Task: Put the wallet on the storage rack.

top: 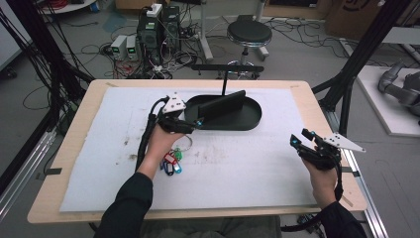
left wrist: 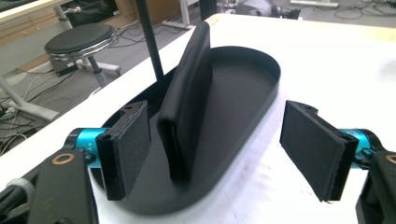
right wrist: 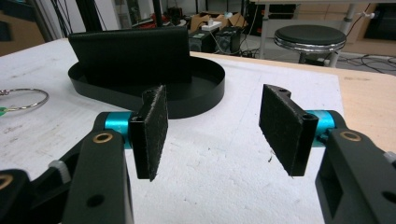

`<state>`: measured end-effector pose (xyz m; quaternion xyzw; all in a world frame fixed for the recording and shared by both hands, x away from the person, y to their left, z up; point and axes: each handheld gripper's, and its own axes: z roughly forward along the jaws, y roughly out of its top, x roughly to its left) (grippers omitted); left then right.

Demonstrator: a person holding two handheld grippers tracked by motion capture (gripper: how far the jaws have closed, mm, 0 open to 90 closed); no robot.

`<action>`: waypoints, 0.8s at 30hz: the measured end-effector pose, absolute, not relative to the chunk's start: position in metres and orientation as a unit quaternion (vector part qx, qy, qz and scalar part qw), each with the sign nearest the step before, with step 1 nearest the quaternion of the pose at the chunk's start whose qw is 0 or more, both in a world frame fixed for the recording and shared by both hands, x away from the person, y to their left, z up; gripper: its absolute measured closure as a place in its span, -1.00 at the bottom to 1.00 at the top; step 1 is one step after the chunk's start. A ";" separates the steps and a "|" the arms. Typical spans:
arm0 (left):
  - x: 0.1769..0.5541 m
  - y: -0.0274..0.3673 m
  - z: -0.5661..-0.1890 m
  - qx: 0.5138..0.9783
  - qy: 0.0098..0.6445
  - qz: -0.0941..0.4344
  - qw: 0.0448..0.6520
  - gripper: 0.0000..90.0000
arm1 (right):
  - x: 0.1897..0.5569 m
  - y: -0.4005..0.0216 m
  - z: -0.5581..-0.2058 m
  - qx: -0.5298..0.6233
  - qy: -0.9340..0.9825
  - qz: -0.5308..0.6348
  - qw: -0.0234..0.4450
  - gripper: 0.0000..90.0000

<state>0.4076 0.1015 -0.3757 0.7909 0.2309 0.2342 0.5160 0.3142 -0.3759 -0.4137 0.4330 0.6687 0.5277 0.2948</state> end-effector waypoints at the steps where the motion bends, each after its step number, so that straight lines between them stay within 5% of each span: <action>1: 0.402 0.106 -0.375 0.791 0.234 0.231 0.516 -0.45 | 0.315 -0.376 -0.414 0.433 0.669 0.527 0.296 -0.06; 14: 0.336 0.178 -0.401 0.737 0.321 0.216 0.554 -0.46 | 0.320 -0.372 -0.417 0.438 0.674 0.511 0.304 -0.07; 24: 0.324 0.201 -0.417 0.728 0.338 0.209 0.559 -0.47 | 0.316 -0.373 -0.417 0.440 0.676 0.506 0.307 -0.08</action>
